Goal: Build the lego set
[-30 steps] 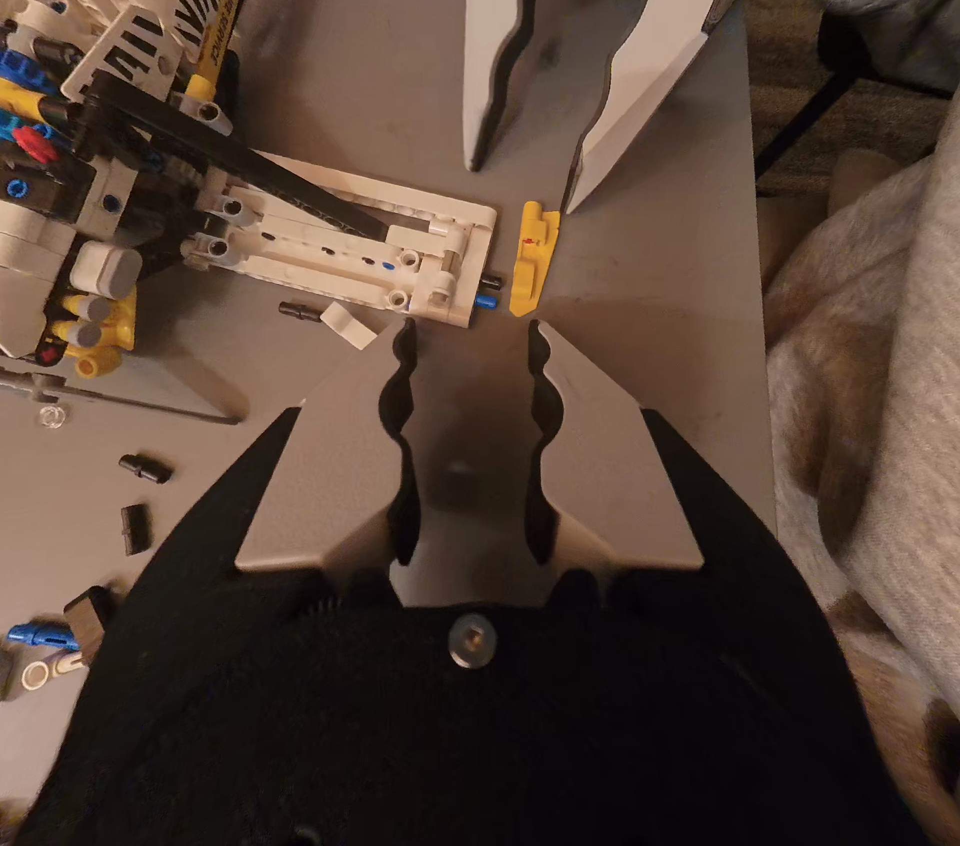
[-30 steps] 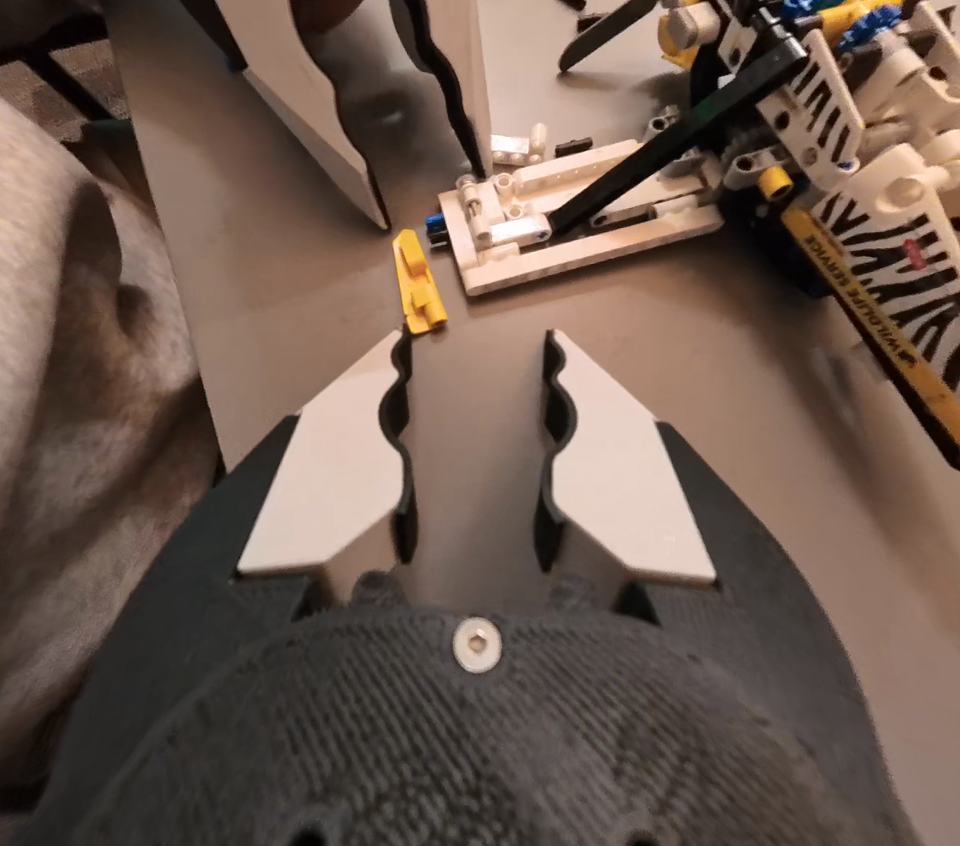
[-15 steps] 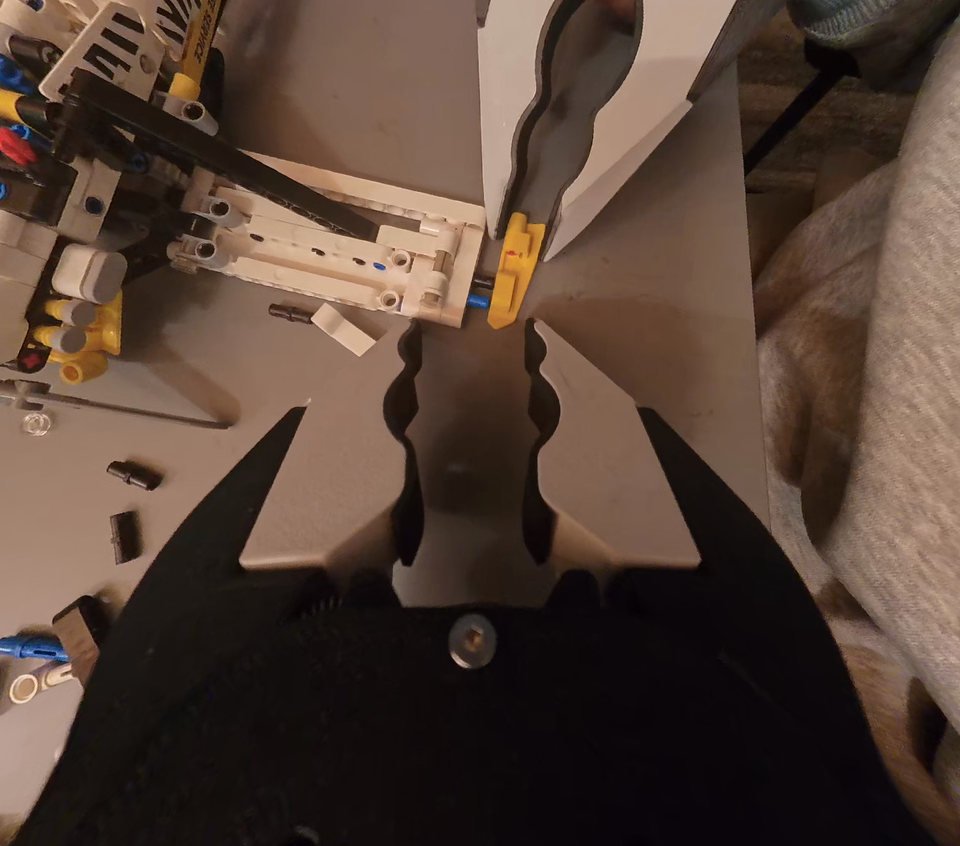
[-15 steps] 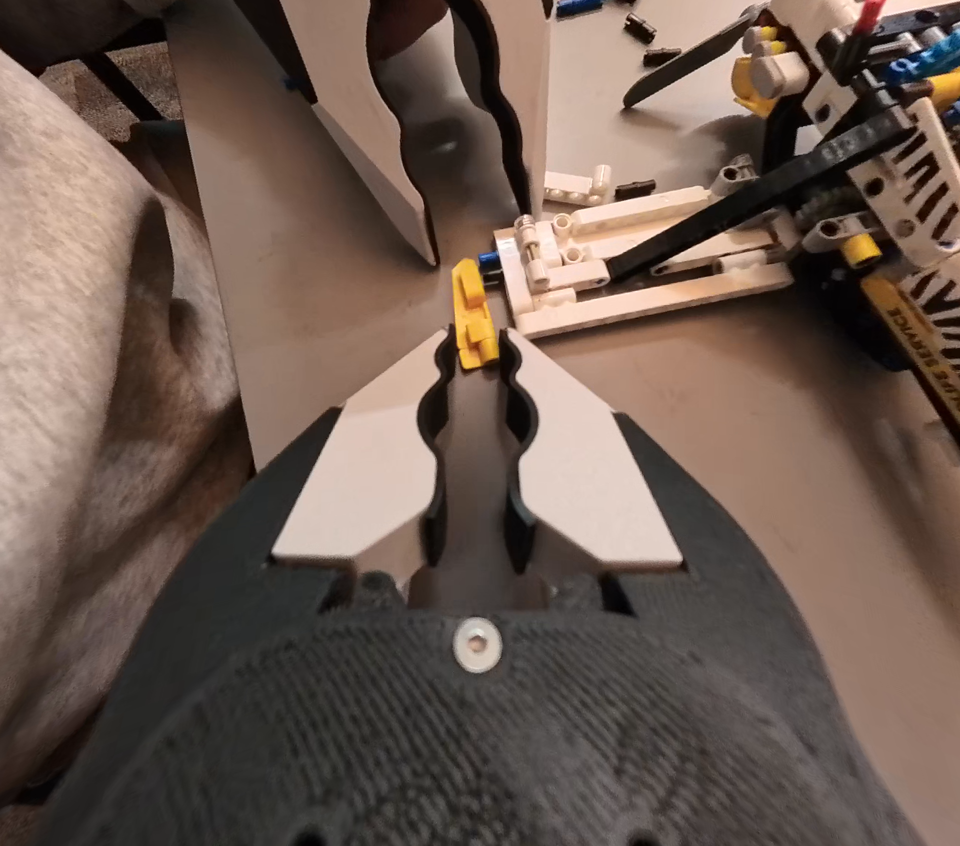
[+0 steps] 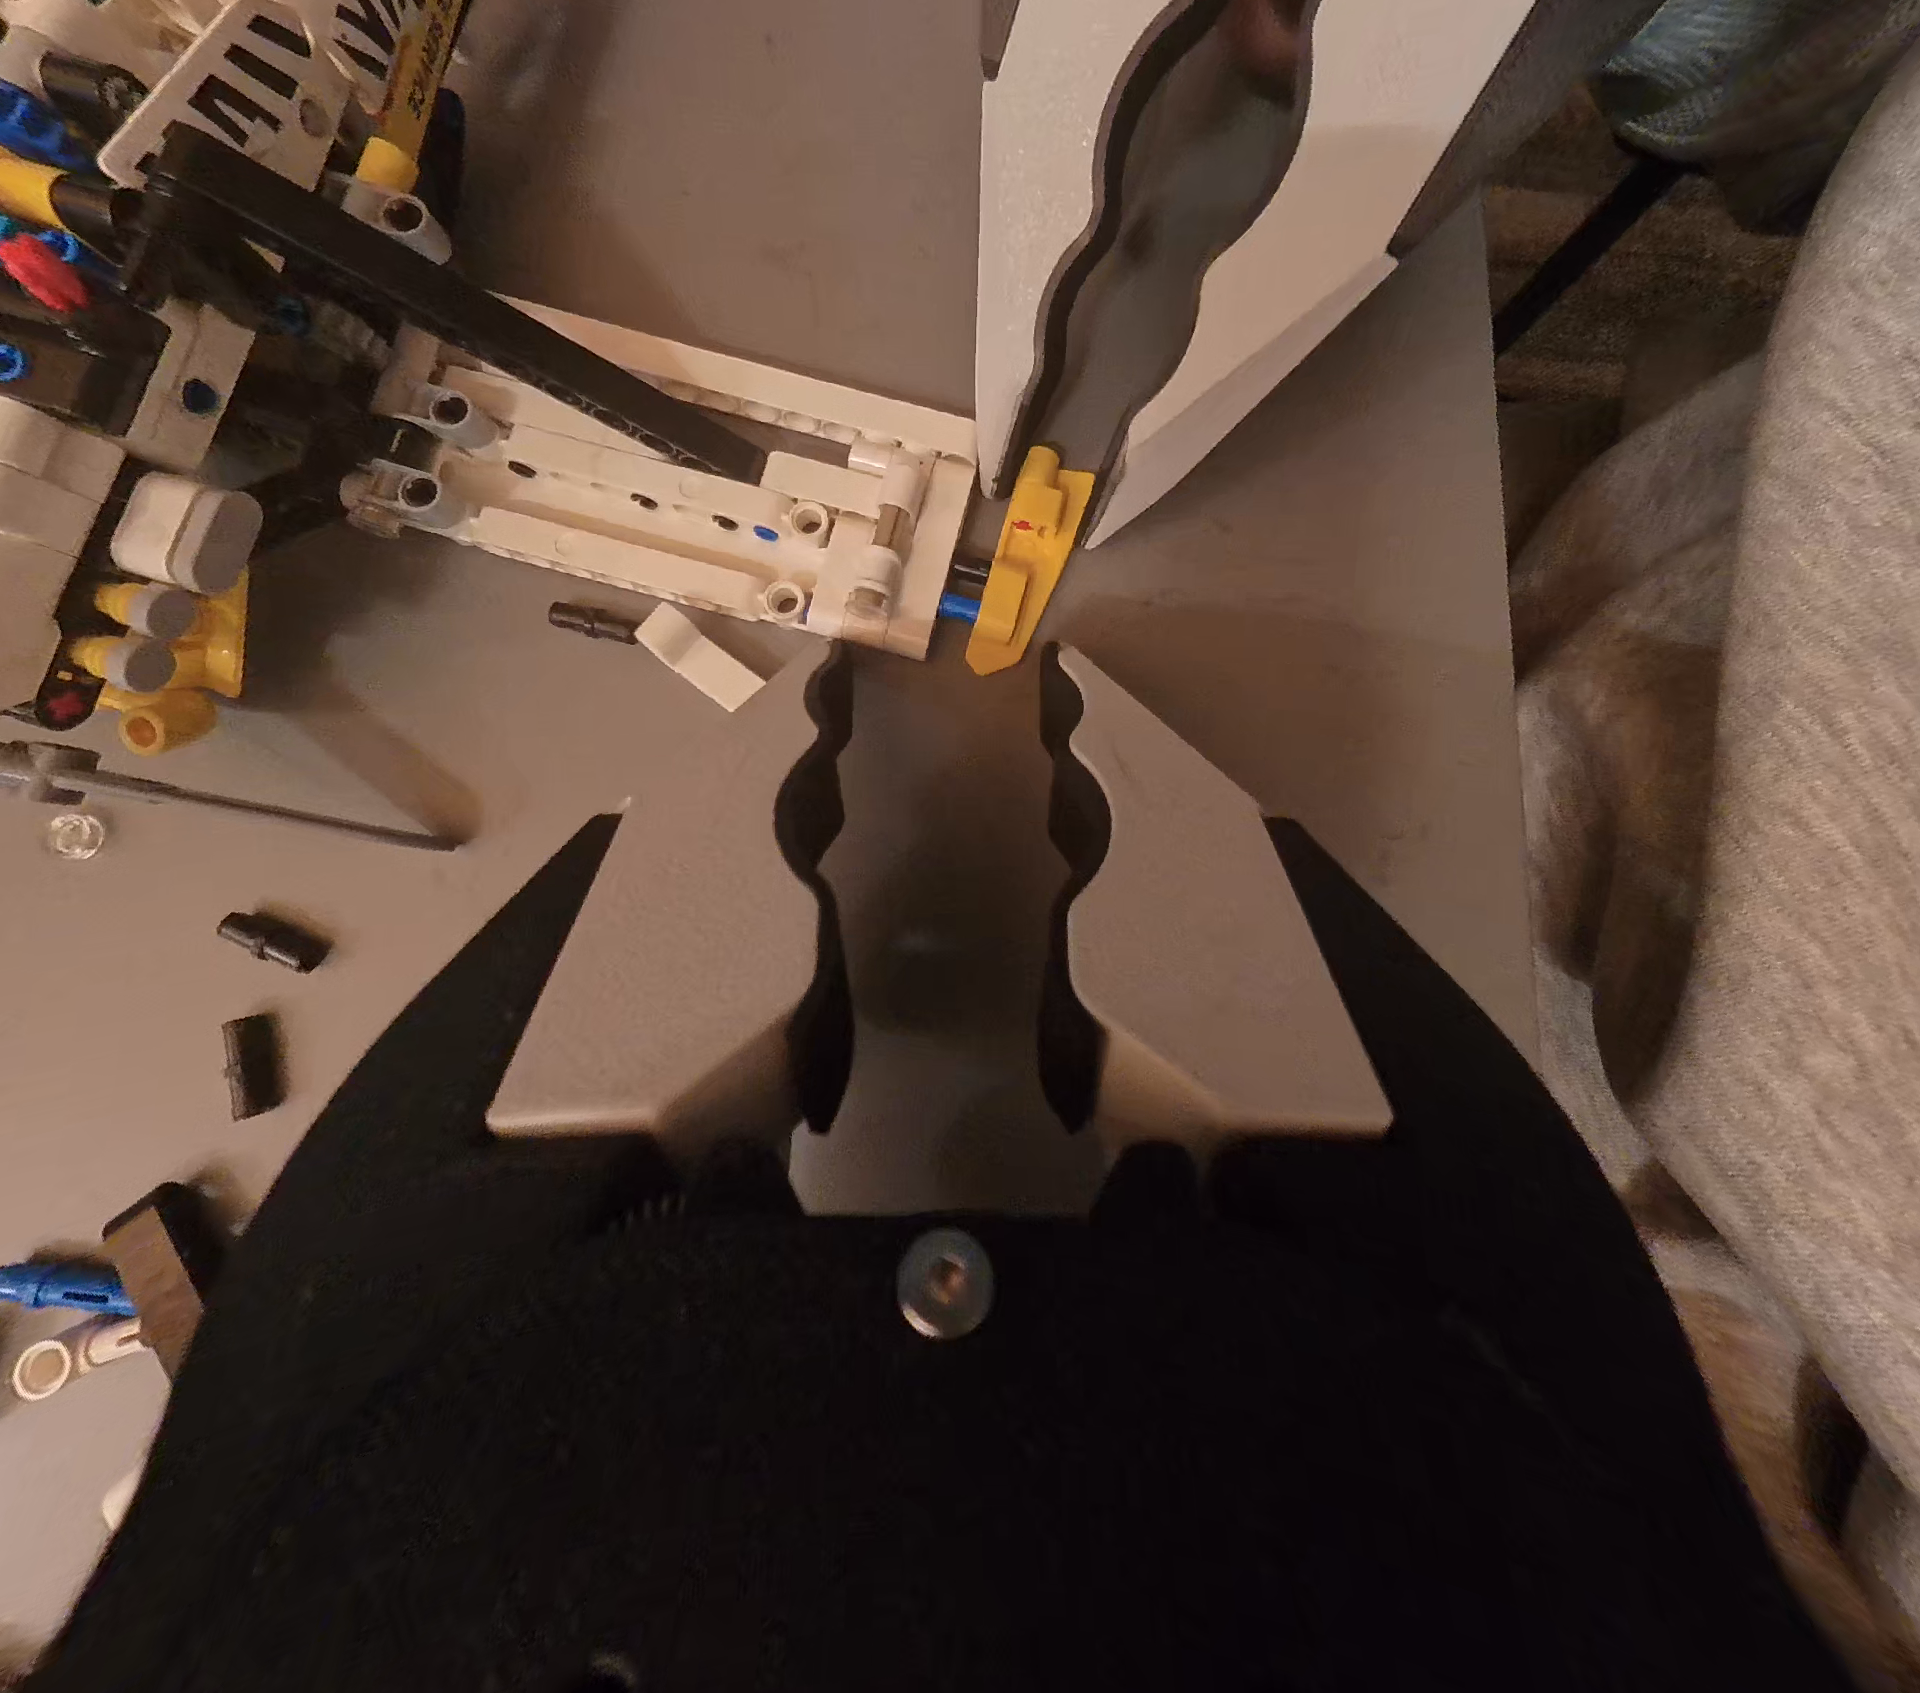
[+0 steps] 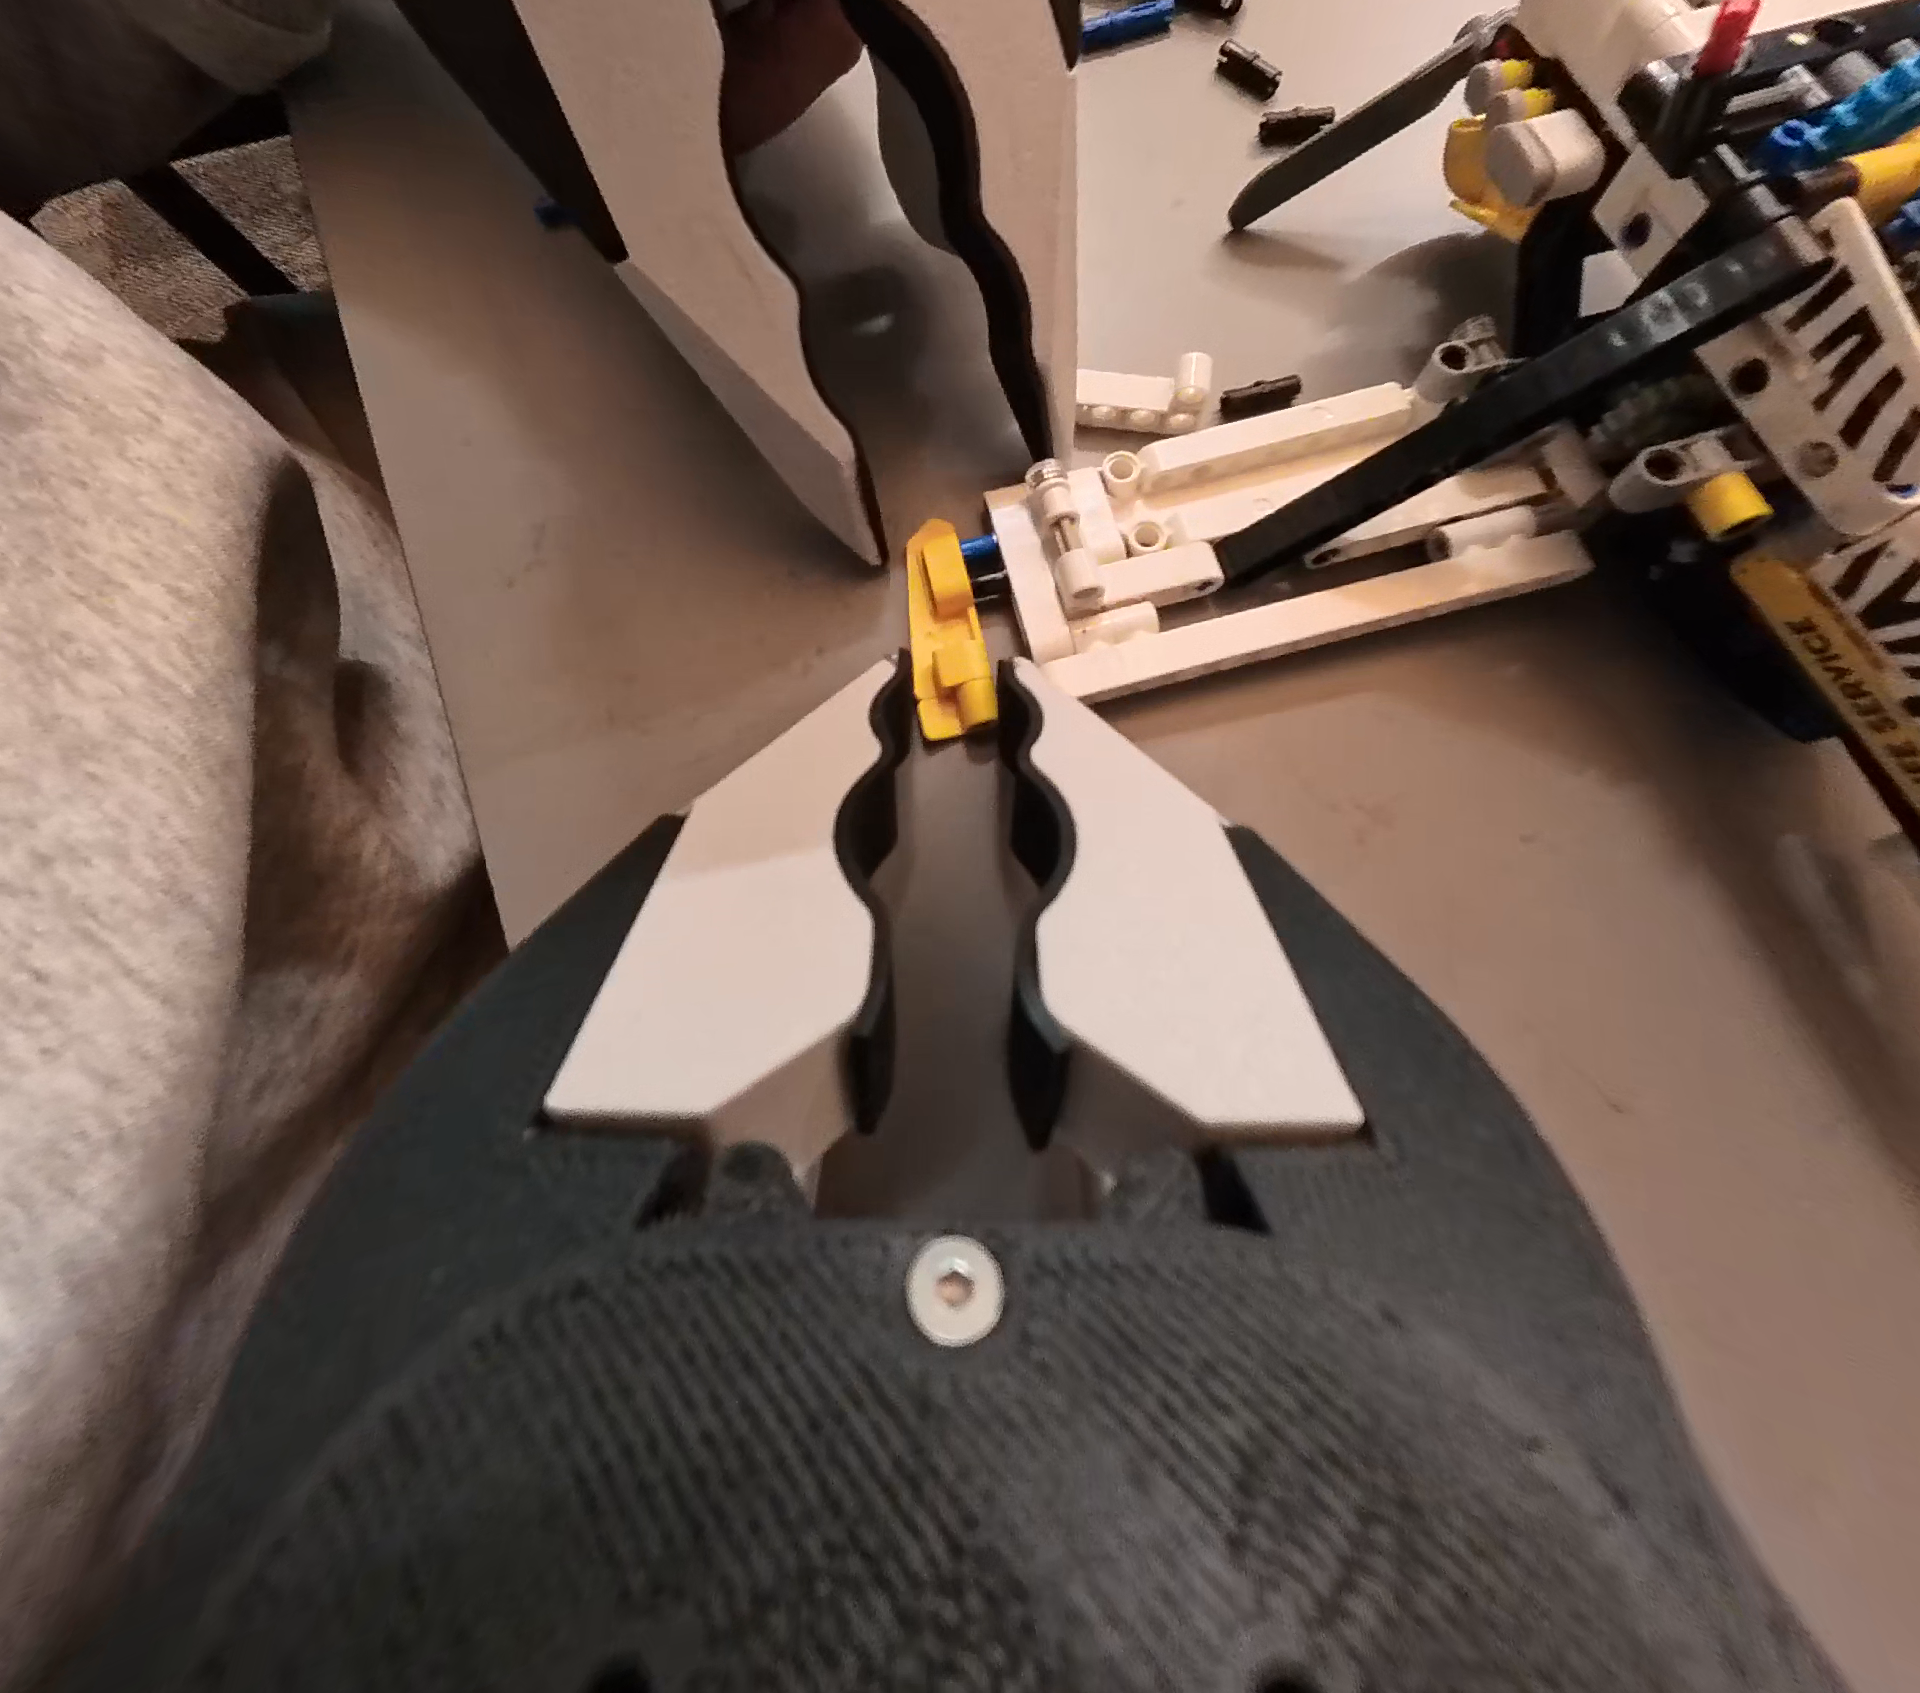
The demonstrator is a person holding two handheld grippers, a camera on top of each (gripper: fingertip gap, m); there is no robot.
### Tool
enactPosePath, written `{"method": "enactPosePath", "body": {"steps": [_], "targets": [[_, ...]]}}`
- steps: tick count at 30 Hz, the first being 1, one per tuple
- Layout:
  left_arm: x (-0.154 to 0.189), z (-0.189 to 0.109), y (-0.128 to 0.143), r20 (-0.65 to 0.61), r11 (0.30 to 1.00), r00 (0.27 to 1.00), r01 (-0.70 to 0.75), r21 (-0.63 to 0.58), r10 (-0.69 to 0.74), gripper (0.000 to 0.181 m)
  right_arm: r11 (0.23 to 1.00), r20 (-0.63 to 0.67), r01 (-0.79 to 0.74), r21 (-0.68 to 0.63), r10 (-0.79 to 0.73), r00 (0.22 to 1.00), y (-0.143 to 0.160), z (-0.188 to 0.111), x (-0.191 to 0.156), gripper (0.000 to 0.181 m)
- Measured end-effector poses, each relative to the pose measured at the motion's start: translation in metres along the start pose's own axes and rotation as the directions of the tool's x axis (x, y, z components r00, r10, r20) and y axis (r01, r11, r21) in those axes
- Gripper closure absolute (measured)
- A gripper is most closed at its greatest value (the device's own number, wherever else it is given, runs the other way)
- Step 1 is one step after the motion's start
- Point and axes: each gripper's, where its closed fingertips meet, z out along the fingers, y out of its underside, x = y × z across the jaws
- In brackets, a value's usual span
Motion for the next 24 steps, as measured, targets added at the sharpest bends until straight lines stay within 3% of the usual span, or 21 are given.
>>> {"method": "enactPosePath", "body": {"steps": [9, 18, 21, 24], "targets": [[0.0, 0.0, 0.0, -0.002, 1.0, 1.0, 0.007, 0.001, -0.007, 0.151, 1.0, 0.004, -0.007, 0.003, 0.007, 1.0, -0.001, 0.0, 0.0, 0.166], [-0.001, -0.005, -0.004, -0.005, 0.999, 1.0, 0.019, 0.038, -0.019, 0.145, 0.982, 0.047, -0.054, 0.183, 0.047, 0.998, -0.018, -0.024, 0.006, 0.139], [-0.001, -0.008, -0.006, -0.012, 0.998, 0.999, 0.031, 0.062, -0.03, 0.137, 0.992, -0.01, -0.026, 0.122, 0.028, 1.0, -0.008, -0.022, 0.018, 0.126], [-0.005, -0.007, -0.006, 0.001, 0.997, 0.999, 0.045, 0.056, -0.045, 0.135, 0.999, -0.024, 0.027, 0.023, -0.027, 0.999, 0.007, -0.014, 0.022, 0.123]]}}
